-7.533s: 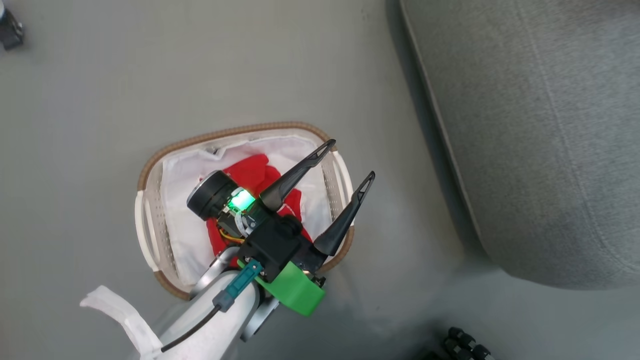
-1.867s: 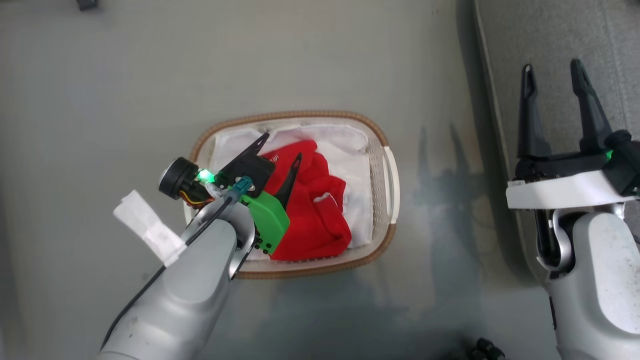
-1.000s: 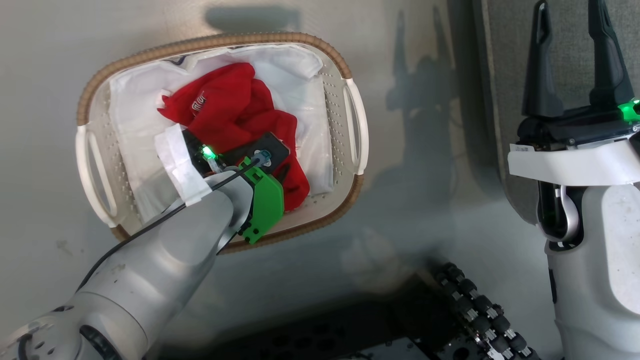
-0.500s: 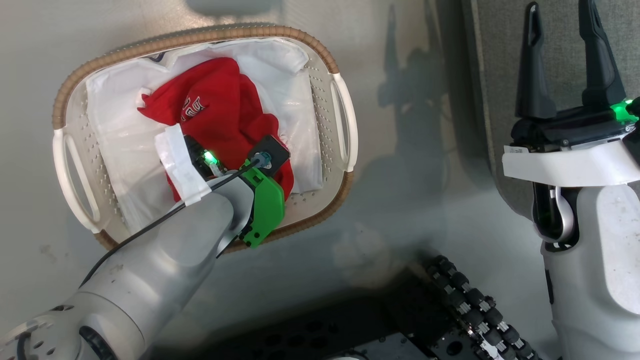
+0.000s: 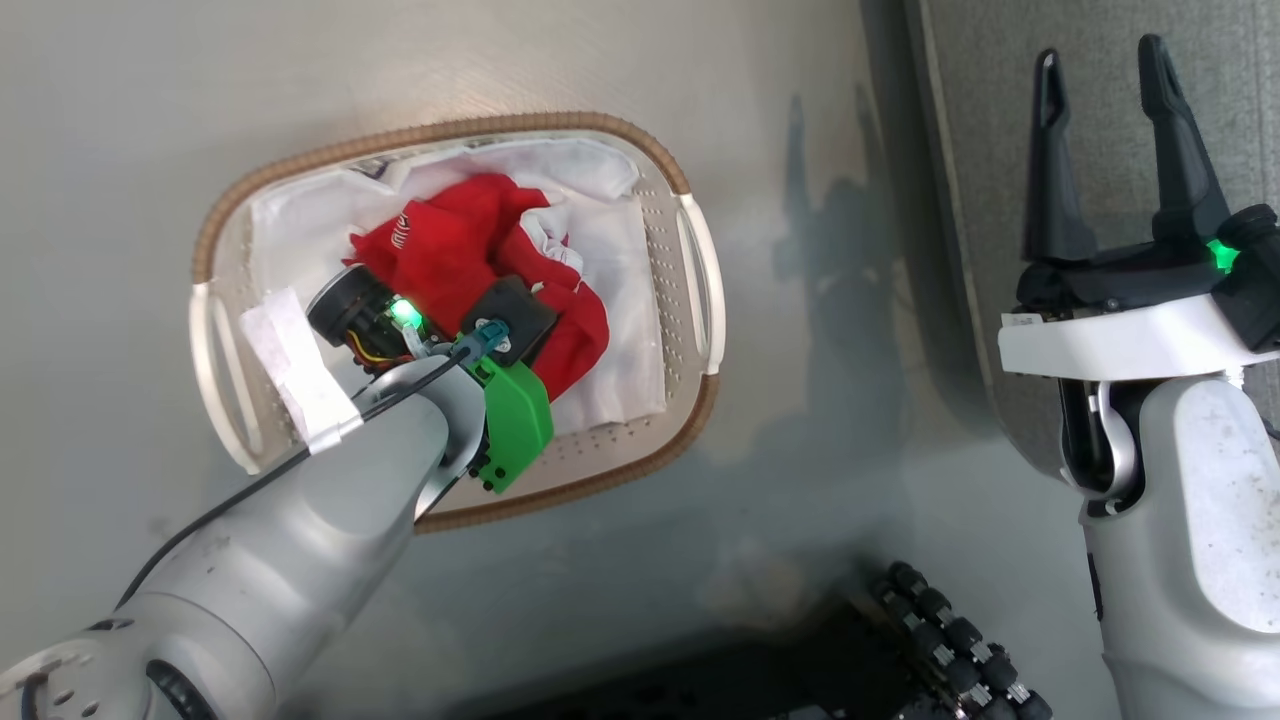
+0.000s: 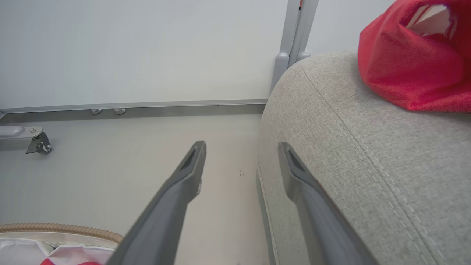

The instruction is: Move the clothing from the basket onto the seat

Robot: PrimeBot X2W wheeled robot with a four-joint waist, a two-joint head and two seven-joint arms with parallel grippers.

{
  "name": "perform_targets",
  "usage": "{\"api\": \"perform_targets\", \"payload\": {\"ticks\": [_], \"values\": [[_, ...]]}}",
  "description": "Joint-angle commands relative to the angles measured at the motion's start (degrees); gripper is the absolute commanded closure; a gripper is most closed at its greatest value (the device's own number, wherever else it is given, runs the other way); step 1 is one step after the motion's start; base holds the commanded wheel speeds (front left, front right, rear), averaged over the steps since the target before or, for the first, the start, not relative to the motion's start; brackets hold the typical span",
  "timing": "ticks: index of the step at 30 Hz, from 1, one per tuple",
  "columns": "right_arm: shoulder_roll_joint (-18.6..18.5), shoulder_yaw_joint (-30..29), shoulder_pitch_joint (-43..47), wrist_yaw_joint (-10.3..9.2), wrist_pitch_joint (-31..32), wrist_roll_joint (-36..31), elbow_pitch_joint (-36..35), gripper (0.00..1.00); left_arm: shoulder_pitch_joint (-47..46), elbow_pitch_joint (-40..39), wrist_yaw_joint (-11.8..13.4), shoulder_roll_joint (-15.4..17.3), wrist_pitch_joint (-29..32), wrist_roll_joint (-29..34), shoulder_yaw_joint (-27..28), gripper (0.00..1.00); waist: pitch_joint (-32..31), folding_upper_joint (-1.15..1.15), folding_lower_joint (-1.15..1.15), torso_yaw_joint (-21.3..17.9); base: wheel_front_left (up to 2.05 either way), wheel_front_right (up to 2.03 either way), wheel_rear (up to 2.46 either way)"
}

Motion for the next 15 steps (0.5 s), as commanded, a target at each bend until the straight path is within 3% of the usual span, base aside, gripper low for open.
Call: {"api": "perform_targets", "payload": {"ticks": [1,8,15], "values": [[-0.21,-0.22,0.98,-0.08,-0.28,-0.65,0.62,0.00,1.39,-0.55,-0.10,0.43,-0.97,0.80,0.01,1.00,-4.81,0.00,-0.01,2.29,0.00,0.00,0.00],[-0.22,-0.95,4.14,-0.08,-0.28,-3.49,4.31,0.00,4.21,-4.67,0.07,0.79,-3.16,1.40,1.30,1.00,-14.04,0.00,-0.01,5.50,0.00,0.00,0.00],[-0.24,-0.89,8.66,-0.08,-0.28,-6.12,7.61,0.00,8.43,-15.38,0.95,2.69,-3.13,5.08,5.24,1.00,-24.27,0.00,-0.01,8.08,0.00,0.00,0.00]]}}
